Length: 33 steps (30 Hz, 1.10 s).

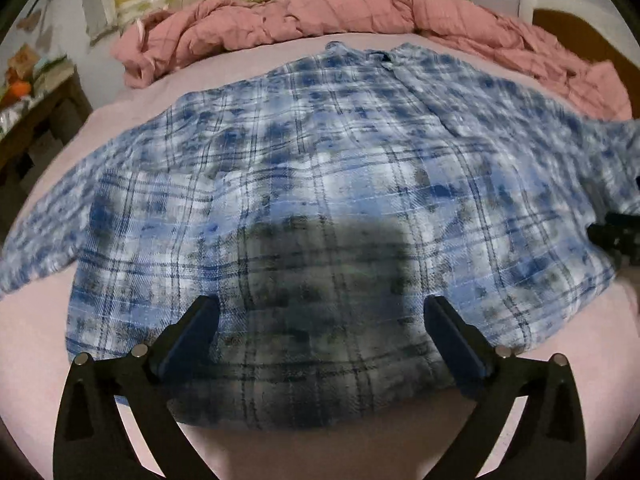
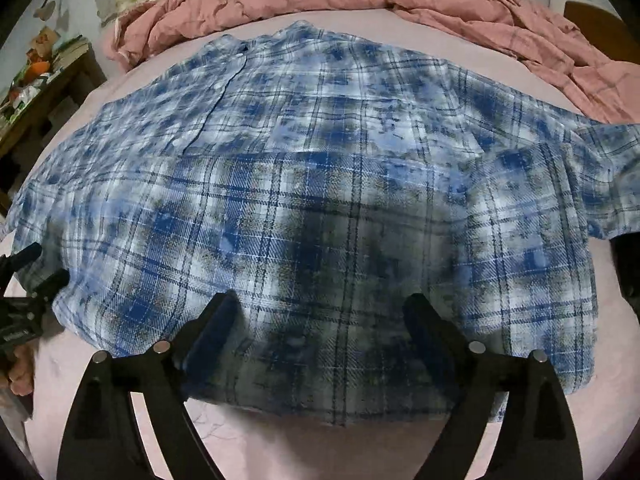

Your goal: Fold large clothes

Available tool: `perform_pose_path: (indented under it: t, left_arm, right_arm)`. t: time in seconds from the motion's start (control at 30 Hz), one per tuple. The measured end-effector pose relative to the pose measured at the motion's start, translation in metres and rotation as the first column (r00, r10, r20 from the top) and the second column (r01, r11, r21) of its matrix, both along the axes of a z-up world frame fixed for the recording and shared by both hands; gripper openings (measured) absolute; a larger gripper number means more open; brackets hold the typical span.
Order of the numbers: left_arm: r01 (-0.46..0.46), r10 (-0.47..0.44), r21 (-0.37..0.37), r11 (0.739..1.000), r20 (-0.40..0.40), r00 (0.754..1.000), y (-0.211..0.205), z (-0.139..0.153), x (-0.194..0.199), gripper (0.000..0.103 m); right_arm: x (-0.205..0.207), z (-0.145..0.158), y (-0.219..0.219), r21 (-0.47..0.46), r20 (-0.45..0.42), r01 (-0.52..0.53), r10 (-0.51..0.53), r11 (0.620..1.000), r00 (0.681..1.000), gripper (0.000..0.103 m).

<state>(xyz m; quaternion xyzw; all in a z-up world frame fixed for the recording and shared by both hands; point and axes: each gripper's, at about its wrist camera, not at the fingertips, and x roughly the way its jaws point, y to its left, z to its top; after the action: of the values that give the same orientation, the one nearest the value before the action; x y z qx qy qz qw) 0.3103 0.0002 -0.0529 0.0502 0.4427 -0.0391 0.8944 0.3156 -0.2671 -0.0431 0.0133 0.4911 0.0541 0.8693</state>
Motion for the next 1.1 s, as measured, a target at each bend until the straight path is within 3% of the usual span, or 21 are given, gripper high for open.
perform_pose_path:
  t: [0.23,0.43,0.53,0.63,0.7,0.77,0.83,0.93,1.1]
  left_arm:
    - [-0.034,0.032,0.040,0.999,0.048,0.998,-0.002,0.005,-0.022,0.103]
    - [-0.019,0.019,0.002,1.000,0.036,0.999,0.003,0.004,-0.016,0.103]
    - [-0.015,0.014,0.009,1.000,0.113,0.993,0.003,0.015,-0.022,0.099]
    - [-0.019,0.011,0.026,0.999,0.268,0.963,0.004,0.036,-0.036,0.099]
    - [-0.039,0.025,0.030,0.999,0.371,0.928,0.007,0.047,-0.046,0.099]
    - [-0.097,0.072,0.037,0.995,0.432,0.899,0.013,0.053,-0.049,0.100]
    - [-0.151,0.120,0.034,0.988,0.446,0.887,0.022,0.052,-0.044,0.101]
    - [-0.133,0.132,-0.027,0.991,0.426,0.895,0.034,0.052,-0.035,0.101]
    - [-0.130,0.143,-0.060,0.990,0.472,0.870,0.039,0.053,-0.039,0.102]
  right_arm:
    - [-0.028,0.003,-0.005,-0.025,0.054,0.030,-0.029,0.999,0.998,0.089]
    - [-0.036,0.010,-0.005,-0.052,0.097,0.044,-0.039,0.998,0.995,0.089]
    - [-0.039,0.026,-0.006,-0.121,0.213,0.100,-0.072,0.988,0.974,0.089]
    - [-0.049,0.047,-0.011,-0.122,0.334,0.135,-0.087,0.983,0.938,0.089]
    - [-0.059,0.062,-0.020,-0.102,0.416,0.168,-0.112,0.980,0.903,0.089]
    - [-0.063,0.070,-0.027,-0.075,0.447,0.173,-0.122,0.982,0.886,0.089]
    - [-0.062,0.075,-0.034,-0.049,0.457,0.177,-0.135,0.983,0.879,0.089]
    - [-0.059,0.073,-0.050,-0.015,0.449,0.216,-0.187,0.976,0.874,0.089]
    - [-0.061,0.075,-0.067,-0.033,0.484,0.297,-0.245,0.954,0.840,0.089]
